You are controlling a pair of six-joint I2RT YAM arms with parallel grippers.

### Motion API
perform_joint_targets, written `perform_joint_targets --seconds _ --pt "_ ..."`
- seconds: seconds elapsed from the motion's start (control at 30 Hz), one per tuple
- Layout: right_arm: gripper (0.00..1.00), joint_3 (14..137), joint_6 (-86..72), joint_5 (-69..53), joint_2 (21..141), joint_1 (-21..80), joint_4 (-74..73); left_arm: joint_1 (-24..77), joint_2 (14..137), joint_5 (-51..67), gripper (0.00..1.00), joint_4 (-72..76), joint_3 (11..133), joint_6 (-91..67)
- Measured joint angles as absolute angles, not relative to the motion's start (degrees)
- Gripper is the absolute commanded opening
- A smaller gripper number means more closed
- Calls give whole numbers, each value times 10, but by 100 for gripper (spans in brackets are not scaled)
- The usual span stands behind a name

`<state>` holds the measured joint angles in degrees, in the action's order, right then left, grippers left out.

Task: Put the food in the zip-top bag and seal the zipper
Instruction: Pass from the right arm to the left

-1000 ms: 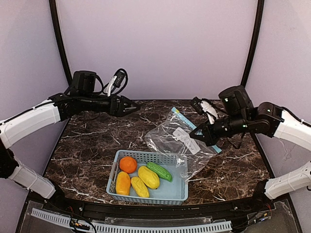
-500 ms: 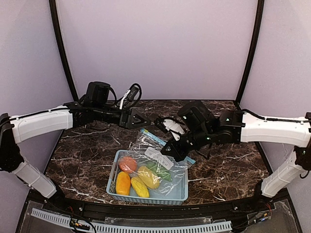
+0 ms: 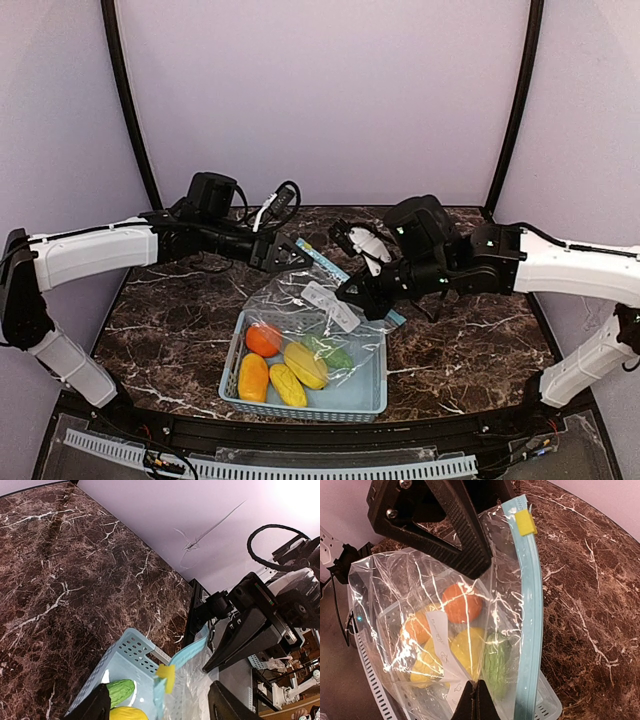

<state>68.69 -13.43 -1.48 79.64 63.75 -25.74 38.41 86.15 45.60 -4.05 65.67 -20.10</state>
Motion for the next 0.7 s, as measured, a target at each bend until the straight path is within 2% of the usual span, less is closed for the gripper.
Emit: perform_joint_targets --seconds 0.1,0.27,0.57,0.7 --pt "0 680 -136 -13 788 637 -255 384 862 456 59 -43 657 -202" --pt "0 670 -138 -12 787 637 -254 384 862 456 57 -44 657 -201" --pt "0 668 -139 -12 786 637 -255 384 862 456 27 -44 657 -201" --pt "0 667 -139 -6 786 637 -255 384 862 455 10 -45 657 -199"
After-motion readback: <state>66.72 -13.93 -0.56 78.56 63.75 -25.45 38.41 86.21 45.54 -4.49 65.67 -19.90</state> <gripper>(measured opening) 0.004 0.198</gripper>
